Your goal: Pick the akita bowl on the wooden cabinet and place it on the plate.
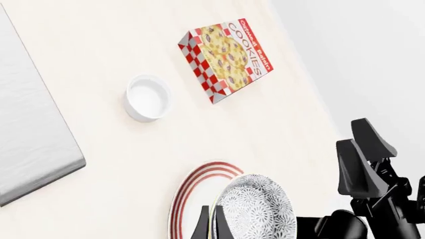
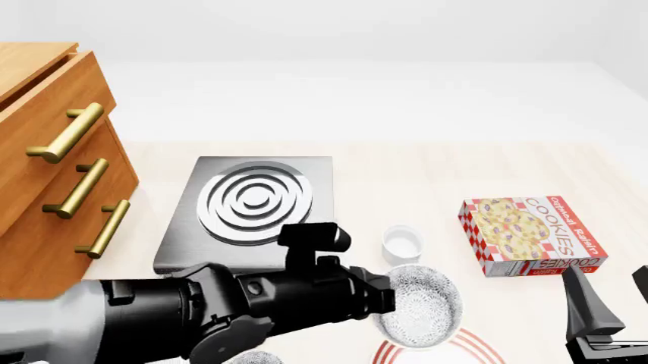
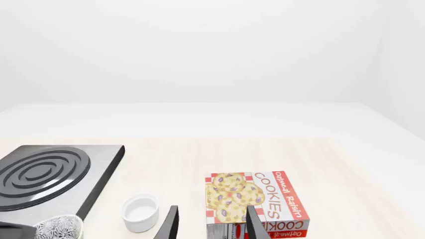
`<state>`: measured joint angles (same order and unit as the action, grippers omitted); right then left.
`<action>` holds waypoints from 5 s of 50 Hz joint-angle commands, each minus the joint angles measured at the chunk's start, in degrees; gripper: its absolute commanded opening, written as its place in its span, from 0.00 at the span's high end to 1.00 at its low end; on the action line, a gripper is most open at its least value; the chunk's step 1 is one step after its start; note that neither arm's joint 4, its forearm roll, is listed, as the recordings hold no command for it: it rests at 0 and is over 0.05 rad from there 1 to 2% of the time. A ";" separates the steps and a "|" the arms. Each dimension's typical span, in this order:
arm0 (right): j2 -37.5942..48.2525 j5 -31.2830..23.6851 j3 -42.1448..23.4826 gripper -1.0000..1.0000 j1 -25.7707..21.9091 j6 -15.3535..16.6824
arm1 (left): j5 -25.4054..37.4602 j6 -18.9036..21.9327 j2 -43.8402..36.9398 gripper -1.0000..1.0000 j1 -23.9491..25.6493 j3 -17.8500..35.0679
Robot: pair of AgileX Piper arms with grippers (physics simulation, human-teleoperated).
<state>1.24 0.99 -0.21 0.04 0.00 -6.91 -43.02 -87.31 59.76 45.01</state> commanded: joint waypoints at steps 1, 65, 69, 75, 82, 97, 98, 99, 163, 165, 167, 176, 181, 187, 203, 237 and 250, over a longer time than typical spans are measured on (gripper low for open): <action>0.00 0.00 0.00 0.00 0.00 0.01 | -0.98 0.21 -2.62 1.00 -0.24 1.30; -0.01 0.00 0.00 0.00 0.00 0.00 | -4.14 -0.47 -8.93 1.00 2.38 1.89; -0.01 -0.01 0.00 0.00 0.00 0.00 | -4.32 -0.54 -9.23 1.00 2.48 1.97; -0.01 0.00 0.00 0.00 -0.01 0.00 | -4.45 -0.58 -9.61 1.00 2.56 1.97; 0.00 0.00 0.00 0.00 0.01 0.00 | -4.50 -0.59 -9.80 1.00 2.50 2.00; 0.01 0.01 0.00 0.00 -0.01 -0.01 | -4.83 -0.91 -10.48 1.00 2.47 2.12; 0.00 0.00 0.00 0.00 0.00 0.00 | -4.86 -0.90 -10.50 1.00 2.47 2.13; -0.01 0.00 0.00 0.00 -0.01 0.00 | -4.90 -0.91 -10.55 1.00 2.49 2.15; 0.01 0.00 0.00 0.00 0.00 -0.01 | -7.52 -2.59 -15.79 1.00 4.14 2.88; 0.00 0.00 0.00 0.00 0.00 0.01 | -7.56 -2.61 -15.86 1.00 4.20 2.89; -0.01 0.00 0.00 0.00 0.00 0.00 | -7.58 -2.56 -15.97 1.00 4.11 2.86; -0.01 0.00 0.00 0.00 -0.01 0.00 | -7.70 -2.68 -16.21 1.00 4.27 2.89; 0.02 0.01 0.00 0.00 0.01 0.00 | -7.93 -2.79 -16.45 1.00 4.42 2.82; 0.00 0.00 0.00 0.00 -0.01 -0.01 | -8.39 -3.07 -17.00 1.00 4.53 2.75; 0.01 0.01 0.00 0.00 0.01 -0.01 | -9.26 -3.67 -18.23 1.00 4.72 2.78; 0.00 0.00 0.00 0.00 0.00 0.00 | -8.85 -3.76 -19.14 1.00 4.17 3.71; 0.00 0.00 0.00 0.00 0.00 0.00 | -9.51 -3.25 -18.41 0.00 5.29 3.45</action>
<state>1.24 0.99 -0.21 0.04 0.00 -16.12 -46.59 -106.21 64.43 48.49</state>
